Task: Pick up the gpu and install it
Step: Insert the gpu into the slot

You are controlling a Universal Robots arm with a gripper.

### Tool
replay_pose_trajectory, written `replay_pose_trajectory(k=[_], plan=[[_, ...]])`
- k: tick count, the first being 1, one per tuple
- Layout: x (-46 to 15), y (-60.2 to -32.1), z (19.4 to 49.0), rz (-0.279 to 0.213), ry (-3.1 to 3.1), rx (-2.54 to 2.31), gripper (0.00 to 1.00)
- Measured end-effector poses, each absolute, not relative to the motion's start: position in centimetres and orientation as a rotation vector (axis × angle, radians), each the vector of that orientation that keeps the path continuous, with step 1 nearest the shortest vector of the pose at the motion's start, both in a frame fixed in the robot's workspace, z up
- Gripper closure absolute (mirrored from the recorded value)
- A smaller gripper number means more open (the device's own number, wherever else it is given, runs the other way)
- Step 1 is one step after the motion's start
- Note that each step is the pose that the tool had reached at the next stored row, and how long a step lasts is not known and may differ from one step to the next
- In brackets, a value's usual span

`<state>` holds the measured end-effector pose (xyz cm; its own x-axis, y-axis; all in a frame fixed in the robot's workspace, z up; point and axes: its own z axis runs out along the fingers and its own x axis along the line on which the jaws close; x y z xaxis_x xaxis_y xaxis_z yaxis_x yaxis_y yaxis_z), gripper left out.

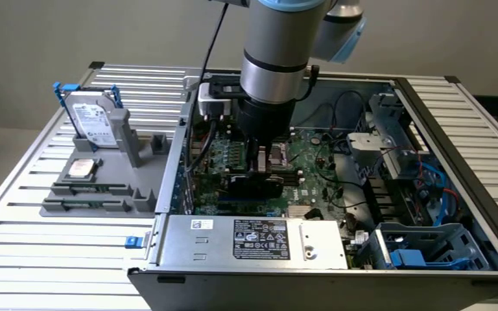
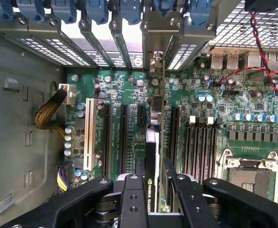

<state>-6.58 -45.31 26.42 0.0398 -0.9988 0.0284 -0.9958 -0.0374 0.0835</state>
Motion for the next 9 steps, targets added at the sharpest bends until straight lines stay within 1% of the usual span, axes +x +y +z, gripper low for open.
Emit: replay_pose_trajectory(k=[9], plan=[[-6.58,-45.25,26.34,-0.049,-2.122,2.206,0.74]])
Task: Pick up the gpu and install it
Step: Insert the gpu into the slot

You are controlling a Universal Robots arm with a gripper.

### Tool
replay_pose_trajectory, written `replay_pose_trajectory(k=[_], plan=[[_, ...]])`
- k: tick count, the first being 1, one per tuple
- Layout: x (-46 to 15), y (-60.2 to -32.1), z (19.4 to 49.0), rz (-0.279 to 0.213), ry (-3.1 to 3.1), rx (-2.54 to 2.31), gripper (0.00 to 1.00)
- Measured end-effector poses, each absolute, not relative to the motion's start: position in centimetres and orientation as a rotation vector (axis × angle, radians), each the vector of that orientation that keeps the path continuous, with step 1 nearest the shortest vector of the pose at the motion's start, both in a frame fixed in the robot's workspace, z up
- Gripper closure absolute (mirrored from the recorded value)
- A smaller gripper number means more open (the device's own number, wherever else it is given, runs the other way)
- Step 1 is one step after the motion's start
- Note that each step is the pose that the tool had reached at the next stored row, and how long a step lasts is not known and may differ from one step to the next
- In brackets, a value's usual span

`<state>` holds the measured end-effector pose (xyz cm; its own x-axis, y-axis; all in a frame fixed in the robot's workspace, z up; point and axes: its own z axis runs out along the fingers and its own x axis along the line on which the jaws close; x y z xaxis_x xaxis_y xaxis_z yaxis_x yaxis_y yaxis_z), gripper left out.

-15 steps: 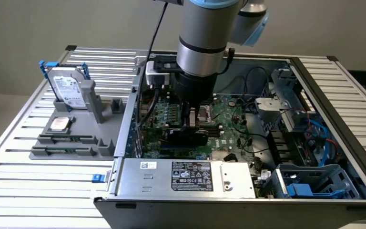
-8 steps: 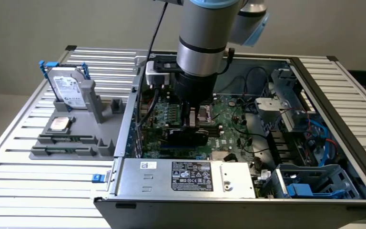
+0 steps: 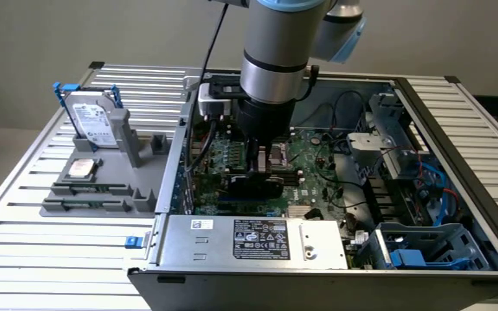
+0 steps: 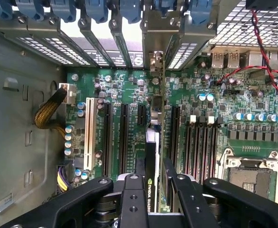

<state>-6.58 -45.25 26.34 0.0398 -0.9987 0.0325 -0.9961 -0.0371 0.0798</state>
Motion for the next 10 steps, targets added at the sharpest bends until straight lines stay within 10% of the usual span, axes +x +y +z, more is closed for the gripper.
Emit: replay_pose_trajectory(k=[10], plan=[[-6.58,-45.24,26.33,-0.044,-2.121,2.204,0.74]])
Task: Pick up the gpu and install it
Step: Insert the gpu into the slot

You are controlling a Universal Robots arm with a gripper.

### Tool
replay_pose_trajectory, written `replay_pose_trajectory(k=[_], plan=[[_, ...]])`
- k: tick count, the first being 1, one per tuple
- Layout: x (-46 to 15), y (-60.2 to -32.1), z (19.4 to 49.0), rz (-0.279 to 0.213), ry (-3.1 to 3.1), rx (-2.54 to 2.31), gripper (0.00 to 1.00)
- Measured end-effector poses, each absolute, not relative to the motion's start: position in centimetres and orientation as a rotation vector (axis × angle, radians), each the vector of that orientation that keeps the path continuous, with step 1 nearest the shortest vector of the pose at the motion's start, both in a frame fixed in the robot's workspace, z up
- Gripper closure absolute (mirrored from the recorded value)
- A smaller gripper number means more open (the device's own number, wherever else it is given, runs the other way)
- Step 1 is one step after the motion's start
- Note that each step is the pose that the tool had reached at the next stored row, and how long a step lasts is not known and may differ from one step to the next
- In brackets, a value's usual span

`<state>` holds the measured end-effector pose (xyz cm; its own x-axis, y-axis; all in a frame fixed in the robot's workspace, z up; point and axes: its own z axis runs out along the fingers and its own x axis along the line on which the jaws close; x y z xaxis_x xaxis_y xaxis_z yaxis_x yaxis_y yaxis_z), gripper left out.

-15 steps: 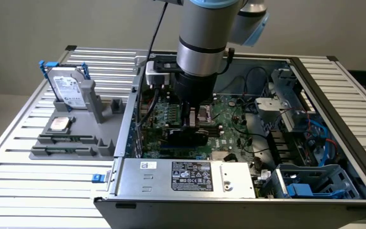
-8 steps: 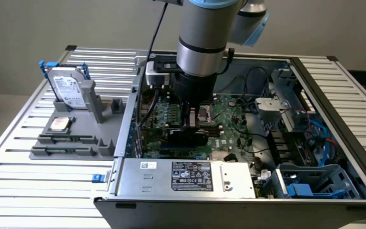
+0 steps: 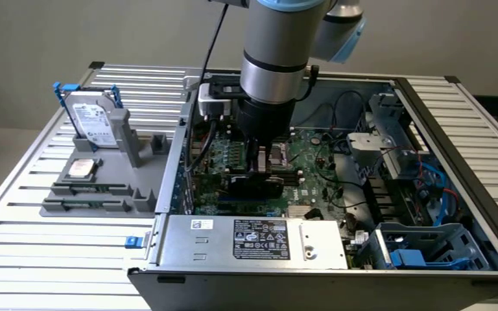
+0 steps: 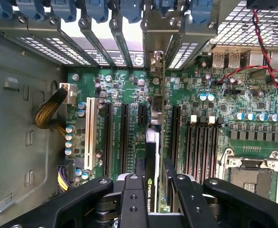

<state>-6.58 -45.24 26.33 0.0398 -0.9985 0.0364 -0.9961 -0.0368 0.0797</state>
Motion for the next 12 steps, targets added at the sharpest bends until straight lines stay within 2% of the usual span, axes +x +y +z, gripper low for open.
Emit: replay_pose_trajectory(k=[12], plan=[[-6.58,-45.24,26.33,-0.036,-2.117,2.2,0.74]])
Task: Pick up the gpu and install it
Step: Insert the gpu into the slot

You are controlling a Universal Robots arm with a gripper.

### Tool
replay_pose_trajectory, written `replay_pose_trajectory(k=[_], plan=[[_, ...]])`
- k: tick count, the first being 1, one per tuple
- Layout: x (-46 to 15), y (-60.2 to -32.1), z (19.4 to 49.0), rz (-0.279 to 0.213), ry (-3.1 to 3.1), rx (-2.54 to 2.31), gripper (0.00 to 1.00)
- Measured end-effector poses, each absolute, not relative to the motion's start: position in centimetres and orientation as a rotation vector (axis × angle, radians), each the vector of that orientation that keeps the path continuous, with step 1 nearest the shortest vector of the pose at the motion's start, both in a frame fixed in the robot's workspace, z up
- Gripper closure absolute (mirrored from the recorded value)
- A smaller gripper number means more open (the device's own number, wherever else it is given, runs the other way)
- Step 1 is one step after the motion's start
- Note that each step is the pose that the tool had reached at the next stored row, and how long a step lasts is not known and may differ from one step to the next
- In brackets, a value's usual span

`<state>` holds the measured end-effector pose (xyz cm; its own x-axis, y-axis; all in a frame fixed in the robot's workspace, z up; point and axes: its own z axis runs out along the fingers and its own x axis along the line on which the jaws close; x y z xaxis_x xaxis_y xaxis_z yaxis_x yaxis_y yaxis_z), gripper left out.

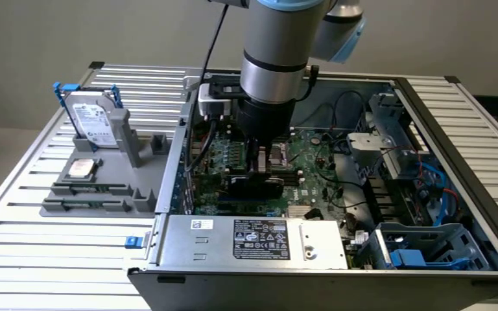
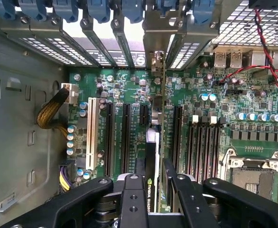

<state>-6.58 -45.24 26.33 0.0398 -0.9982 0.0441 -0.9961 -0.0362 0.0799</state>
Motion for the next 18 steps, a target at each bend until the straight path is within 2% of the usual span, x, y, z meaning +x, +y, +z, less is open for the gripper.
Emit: replay_pose_trajectory(k=[18], plan=[[-6.63,-45.1,26.32,-0.034,-2.117,2.197,0.74]])
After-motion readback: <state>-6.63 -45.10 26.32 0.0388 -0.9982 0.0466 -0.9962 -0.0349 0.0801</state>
